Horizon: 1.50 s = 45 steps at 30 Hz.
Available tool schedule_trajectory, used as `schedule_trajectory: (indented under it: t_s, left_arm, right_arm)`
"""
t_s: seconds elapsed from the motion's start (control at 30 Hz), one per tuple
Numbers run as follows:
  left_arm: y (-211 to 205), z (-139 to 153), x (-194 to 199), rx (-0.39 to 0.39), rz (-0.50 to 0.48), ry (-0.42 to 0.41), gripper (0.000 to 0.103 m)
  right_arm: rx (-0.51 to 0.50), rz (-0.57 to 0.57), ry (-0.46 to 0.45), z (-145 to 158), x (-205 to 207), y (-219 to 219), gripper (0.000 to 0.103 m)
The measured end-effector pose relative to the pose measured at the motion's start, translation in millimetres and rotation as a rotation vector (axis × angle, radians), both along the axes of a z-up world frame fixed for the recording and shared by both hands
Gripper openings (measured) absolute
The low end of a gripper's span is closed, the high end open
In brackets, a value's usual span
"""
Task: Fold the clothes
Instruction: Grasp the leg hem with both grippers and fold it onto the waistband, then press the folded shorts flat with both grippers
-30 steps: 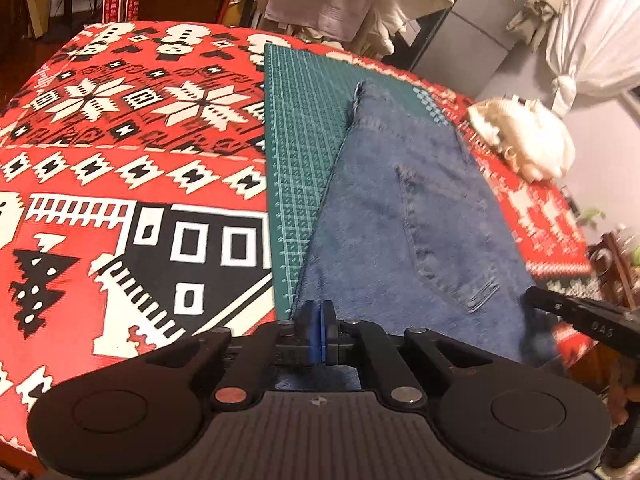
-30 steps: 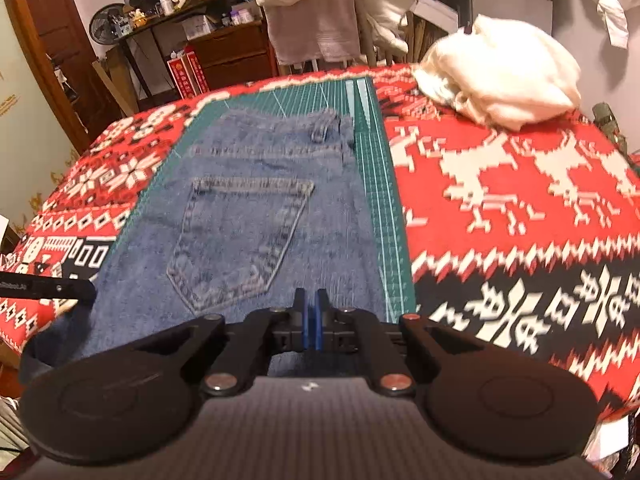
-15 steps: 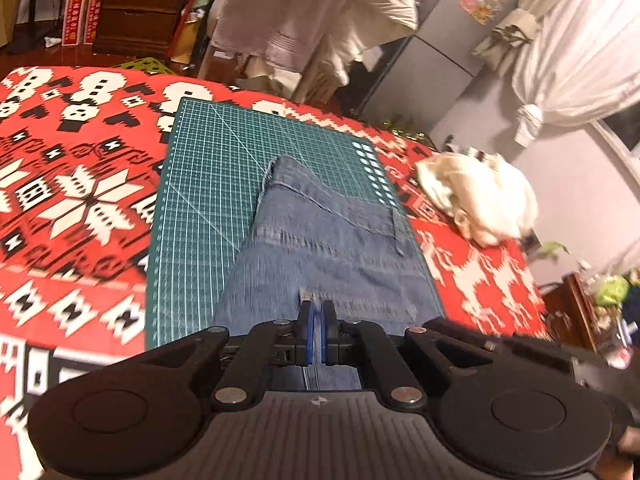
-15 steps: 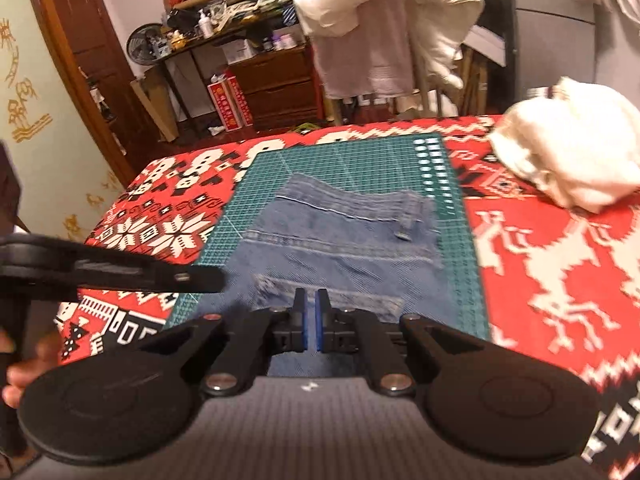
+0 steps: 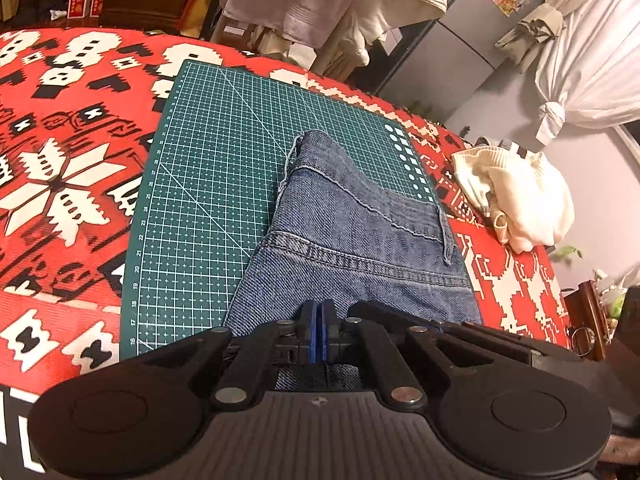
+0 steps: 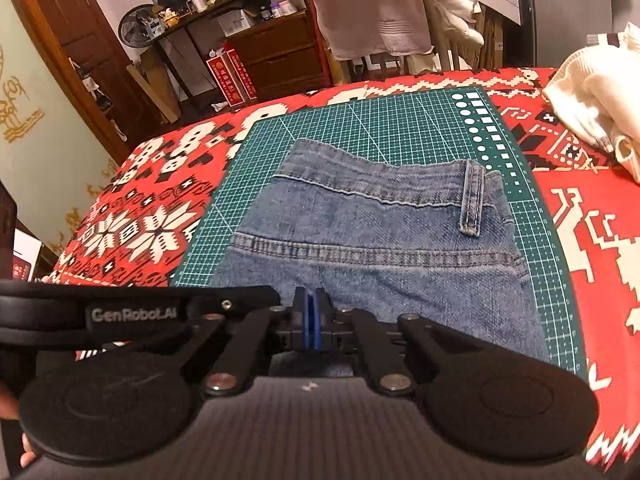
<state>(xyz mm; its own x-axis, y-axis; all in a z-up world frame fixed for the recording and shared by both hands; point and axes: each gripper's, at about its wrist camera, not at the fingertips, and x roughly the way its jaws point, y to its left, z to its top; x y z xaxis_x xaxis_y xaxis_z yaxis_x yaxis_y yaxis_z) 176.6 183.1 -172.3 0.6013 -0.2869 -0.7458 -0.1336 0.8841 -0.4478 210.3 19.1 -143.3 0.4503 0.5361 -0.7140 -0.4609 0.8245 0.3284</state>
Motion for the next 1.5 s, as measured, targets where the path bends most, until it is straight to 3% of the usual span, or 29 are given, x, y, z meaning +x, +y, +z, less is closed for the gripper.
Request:
schedule_trajectory:
  t_s: [0.3,0.67,0.77,1.33,1.5]
  left_arm:
    - [9.1,-6.5,2.3,-0.066,0.021,0.001,0.004]
    - [13.3,-6.7,-0.4,-0.072,0.032,0.001,0.003]
    - [13.4,-6.4,-0.4,-0.069,0.030,0.000,0.003]
    - [13.5,-0.2,-6.1,-0.032,0.047,0.010,0.003]
    - [11.9,6.7,-16.8,-0.047,0.049,0.010,0.003]
  right_arm:
    - [0.010,-0.049,0.019,-4.0,8.4,-9.1,0.000]
    - [-0.013,-0.191,0.028,-2.2,20.5,-64.4,0.000]
    - [0.024,-0.205,0.054,-3.1,23.5,-78.3,0.000]
    - [-0.019,-0.333,0.038,6.4,14.4,-108.0,0.003]
    - [0.039,-0.281,0.021,22.1,-0.3,-108.7,0.003]
